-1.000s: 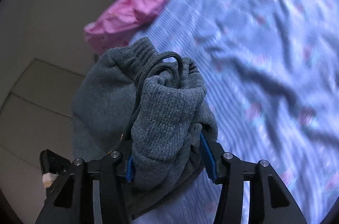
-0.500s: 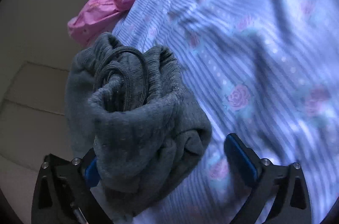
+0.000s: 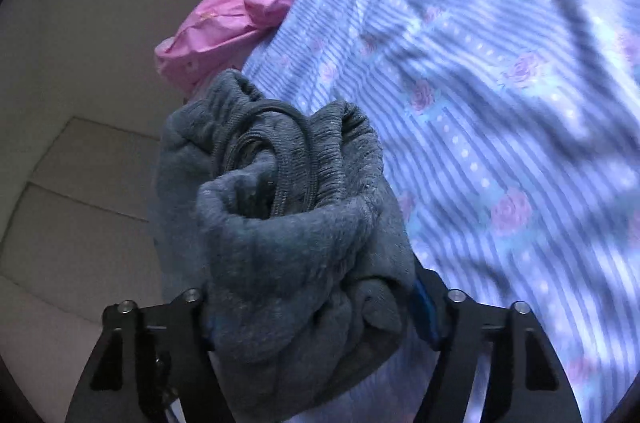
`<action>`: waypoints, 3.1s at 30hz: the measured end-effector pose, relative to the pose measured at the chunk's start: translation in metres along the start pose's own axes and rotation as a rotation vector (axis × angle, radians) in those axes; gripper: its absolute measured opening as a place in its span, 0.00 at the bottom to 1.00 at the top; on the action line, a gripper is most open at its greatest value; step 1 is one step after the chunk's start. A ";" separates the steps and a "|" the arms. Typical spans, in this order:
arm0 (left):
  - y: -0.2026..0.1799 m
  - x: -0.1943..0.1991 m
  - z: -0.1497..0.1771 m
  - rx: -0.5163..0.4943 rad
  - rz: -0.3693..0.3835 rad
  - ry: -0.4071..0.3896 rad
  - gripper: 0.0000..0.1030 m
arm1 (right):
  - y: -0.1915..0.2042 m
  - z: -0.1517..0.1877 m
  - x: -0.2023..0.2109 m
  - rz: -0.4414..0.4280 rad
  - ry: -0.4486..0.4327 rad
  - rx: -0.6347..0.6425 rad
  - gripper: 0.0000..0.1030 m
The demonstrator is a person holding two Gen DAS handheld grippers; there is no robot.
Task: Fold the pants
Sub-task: 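Lift the folded pants with both tools and carry them onto the white clothes stack, then open both tools and release the pants onto the stack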
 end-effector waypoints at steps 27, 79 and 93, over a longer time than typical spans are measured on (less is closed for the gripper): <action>0.281 0.481 0.031 0.124 -0.301 -0.304 0.60 | 0.323 0.397 -0.112 -0.234 0.352 0.490 0.65; 0.260 0.541 0.067 0.028 -0.923 -0.525 0.97 | 0.356 0.410 -0.112 0.029 0.172 0.915 0.82; 0.049 0.414 0.166 -0.236 -0.763 -0.429 1.00 | 0.234 0.328 0.105 0.178 -0.069 1.055 0.82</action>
Point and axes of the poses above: each gripper's, at about its wrist camera, not at the fingertips, and x roughly against the way its jaws point, y to its left, z to its underside, the point moved 10 cm from there along -x, roughly the way its jaws point, and after that the axes turned 11 degrees about -x, right-handed, at the moved point
